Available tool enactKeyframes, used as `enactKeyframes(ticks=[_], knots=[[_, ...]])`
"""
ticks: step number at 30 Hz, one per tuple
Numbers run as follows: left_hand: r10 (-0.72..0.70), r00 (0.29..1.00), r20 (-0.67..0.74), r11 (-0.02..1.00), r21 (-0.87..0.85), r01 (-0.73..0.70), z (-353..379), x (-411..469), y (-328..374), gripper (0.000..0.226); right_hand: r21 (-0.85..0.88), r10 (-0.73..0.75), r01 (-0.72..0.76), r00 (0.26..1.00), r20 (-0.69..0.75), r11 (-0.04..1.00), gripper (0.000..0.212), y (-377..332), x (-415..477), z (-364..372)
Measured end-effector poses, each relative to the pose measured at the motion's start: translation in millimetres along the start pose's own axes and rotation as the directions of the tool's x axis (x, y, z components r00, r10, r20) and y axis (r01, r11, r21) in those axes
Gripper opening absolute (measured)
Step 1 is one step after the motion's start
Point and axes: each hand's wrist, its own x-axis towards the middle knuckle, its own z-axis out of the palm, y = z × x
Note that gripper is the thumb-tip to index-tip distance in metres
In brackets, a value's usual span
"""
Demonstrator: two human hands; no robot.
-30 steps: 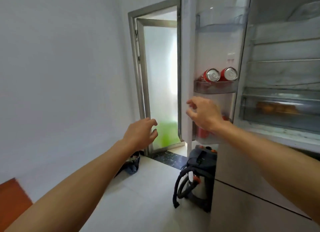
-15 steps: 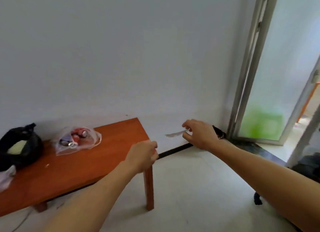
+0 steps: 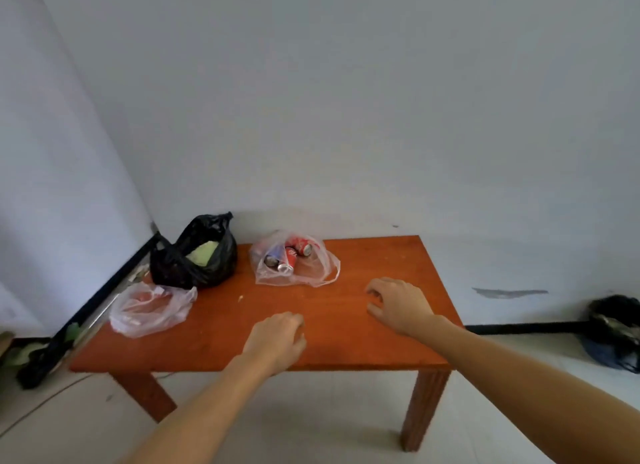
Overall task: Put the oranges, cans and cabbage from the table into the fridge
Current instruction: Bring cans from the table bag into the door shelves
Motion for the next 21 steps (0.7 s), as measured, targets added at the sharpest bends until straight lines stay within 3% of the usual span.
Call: enactKeyframes(ticks=[5, 9, 21], knots=[[-0.087, 0.996, 0.026, 0.995, -0.042, 0.088, 11, 25, -72, 0.029, -0.031, -0.071, 0.074, 0.994, 0.087, 0.997, 0.032, -37, 77, 41], [-0.073, 0.996, 0.050, 0.997, -0.031, 0.075, 21, 64, -127, 0.030, -0.057, -0.067, 0.074, 0.992, 0.110, 0.996, 0.032, -54, 136, 75], [0.113, 0.986, 0.119, 0.994, -0.013, -0.113, 29, 227, -246, 0.031, -0.083, 0.155, -0.143, 0.975, 0.159, 0.986, 0.032, -64, 287, 137]])
